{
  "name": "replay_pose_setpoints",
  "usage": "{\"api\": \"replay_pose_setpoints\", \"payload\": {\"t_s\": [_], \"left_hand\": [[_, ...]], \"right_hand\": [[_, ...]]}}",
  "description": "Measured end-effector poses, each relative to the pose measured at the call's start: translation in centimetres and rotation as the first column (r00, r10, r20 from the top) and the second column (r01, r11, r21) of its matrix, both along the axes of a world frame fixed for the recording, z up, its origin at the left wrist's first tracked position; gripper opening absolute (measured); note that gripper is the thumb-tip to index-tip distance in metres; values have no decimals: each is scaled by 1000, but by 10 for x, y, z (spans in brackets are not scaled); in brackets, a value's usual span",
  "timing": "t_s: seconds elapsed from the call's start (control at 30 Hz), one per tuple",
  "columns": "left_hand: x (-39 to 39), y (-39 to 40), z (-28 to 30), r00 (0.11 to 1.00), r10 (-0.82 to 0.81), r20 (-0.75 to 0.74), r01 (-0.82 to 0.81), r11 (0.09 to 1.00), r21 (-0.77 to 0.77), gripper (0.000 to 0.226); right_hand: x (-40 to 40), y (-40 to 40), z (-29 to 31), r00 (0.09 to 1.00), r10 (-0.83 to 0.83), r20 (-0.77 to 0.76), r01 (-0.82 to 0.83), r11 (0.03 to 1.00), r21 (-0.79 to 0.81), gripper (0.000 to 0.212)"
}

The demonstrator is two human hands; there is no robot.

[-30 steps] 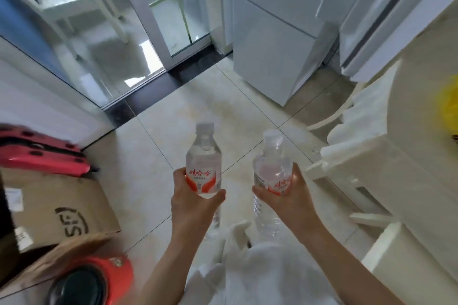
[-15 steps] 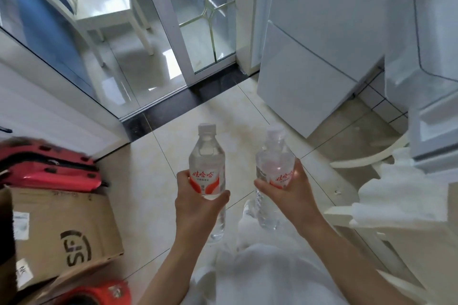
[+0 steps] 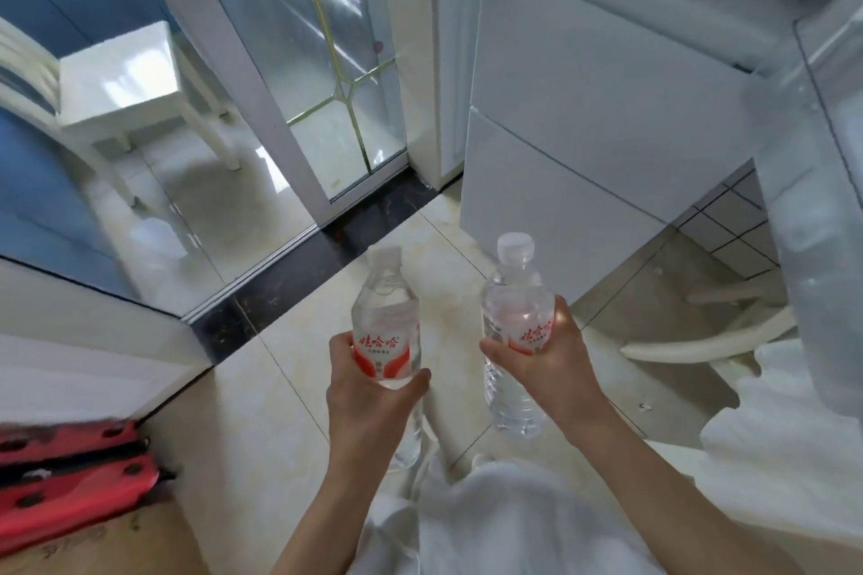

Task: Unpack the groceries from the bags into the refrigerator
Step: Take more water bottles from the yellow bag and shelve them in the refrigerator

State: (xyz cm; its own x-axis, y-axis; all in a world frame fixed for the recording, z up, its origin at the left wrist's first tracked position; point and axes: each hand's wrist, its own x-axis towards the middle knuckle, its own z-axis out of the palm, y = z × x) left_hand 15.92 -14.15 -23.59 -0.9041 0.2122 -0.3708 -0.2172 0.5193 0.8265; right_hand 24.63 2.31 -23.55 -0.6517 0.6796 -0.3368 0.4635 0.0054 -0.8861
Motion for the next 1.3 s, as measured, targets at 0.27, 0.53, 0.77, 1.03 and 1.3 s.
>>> {"api": "replay_pose_setpoints", "payload": {"t_s": [0.27, 0.53, 0.77, 1.03, 1.3], "left_hand": [[-158, 67, 17, 960, -268, -83, 268, 963, -14, 69], [-250, 148, 29, 869, -484, -106, 487, 873, 9, 67], [-274, 247, 34, 785, -592, -181, 606, 795, 26, 67], [-285, 365, 69, 767, -572, -290, 624, 771, 127, 66], [-294, 465, 115, 735, -564, -377, 669, 694, 265, 67]], "right_hand": [[-115, 34, 7, 970, -244, -6, 244, 969, 34, 64], [-176, 72, 24, 871, -489, -51, 490, 872, 8, 60], [-197, 153, 45, 797, -593, -115, 598, 802, 8, 58], [-216, 265, 79, 786, -585, -199, 607, 792, 72, 62], [-228, 347, 127, 729, -601, -329, 666, 733, 137, 64]]}}
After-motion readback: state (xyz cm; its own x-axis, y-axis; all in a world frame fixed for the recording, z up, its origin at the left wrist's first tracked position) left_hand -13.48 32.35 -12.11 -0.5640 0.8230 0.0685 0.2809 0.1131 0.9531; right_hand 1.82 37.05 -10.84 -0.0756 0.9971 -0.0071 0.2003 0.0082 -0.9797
